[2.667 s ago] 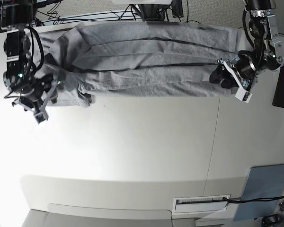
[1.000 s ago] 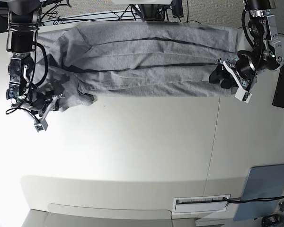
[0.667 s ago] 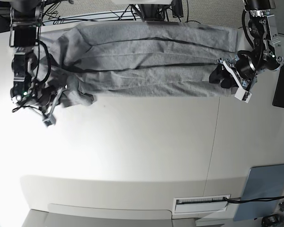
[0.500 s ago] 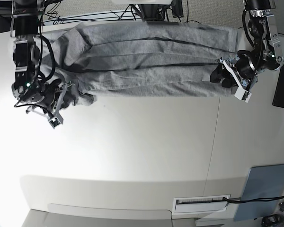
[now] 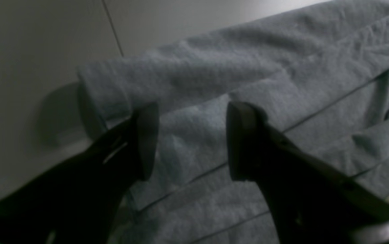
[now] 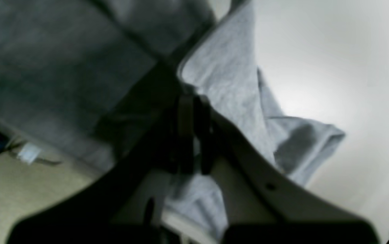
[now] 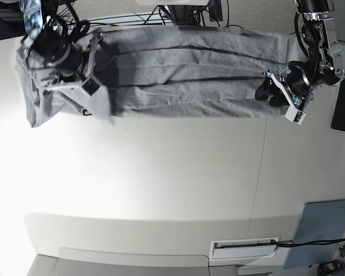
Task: Fold the T-shirt properly
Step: 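Lift the right gripper and fold the shirt end inward, then hold the folded end with the right gripper and reposition the left gripper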
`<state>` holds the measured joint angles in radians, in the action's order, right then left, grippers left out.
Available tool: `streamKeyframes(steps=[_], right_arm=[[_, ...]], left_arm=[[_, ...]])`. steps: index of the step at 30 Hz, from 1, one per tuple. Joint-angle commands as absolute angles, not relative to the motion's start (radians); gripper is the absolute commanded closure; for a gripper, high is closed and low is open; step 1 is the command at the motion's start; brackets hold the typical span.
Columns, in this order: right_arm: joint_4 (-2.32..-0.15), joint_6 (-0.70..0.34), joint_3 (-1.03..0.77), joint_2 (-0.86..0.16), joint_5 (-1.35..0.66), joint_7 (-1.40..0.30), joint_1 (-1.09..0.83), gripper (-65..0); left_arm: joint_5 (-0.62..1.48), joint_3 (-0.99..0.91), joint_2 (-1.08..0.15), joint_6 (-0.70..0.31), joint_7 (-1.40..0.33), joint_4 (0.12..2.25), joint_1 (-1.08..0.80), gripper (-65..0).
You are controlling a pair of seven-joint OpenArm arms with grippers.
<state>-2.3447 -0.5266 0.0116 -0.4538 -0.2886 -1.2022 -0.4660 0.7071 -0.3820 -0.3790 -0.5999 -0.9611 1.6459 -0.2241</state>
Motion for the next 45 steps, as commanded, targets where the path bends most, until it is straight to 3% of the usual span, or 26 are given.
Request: streamKeyframes(steps=[1,13,25,27,30,37,45], right_arm=[[-2.356,-0.525,0.005,-0.465,-0.287,-1.205,-0.491,-1.8],[-2.356,-0.525,0.005,-0.466,-0.296,-1.243,-0.652,-1.8],[-2.356,-0.530,0.005,-0.466,-0.339,-1.254,-0.665,-2.1],[-2.356,-0.568,0.005,-0.466,-0.340,-1.254,-0.665,-2.3],[-2.356,-0.606,0.005,-0.466,-0.344,-1.254,-0.664,-6.4],[-2.356,-0.613,0.005,-0.465,-0.343,-1.254,-0.647,-23.0],[-2.356,-0.620,0.005,-0.464,-0.343,-1.202,-0.558,-23.1]], left_arm=[[0.725,-0.390,-0.393,-0.603,-0.942,1.664,-0.217,-32.6],[0.725,-0.390,-0.393,-0.603,-0.942,1.664,-0.217,-32.6],[0.725,-0.390,-0.393,-0.603,-0.942,1.664,-0.217,-32.6],[0.725,-0.390,-0.393,-0.603,-0.942,1.664,-0.217,-32.6],[0.726,-0.390,-0.393,-0.604,-0.942,1.664,-0.217,-32.7],[0.727,-0.390,-0.393,-0.604,-0.907,1.664,-0.216,-32.7],[0.698,-0.395,-0.393,-0.585,-0.917,1.664,-0.257,-32.7]])
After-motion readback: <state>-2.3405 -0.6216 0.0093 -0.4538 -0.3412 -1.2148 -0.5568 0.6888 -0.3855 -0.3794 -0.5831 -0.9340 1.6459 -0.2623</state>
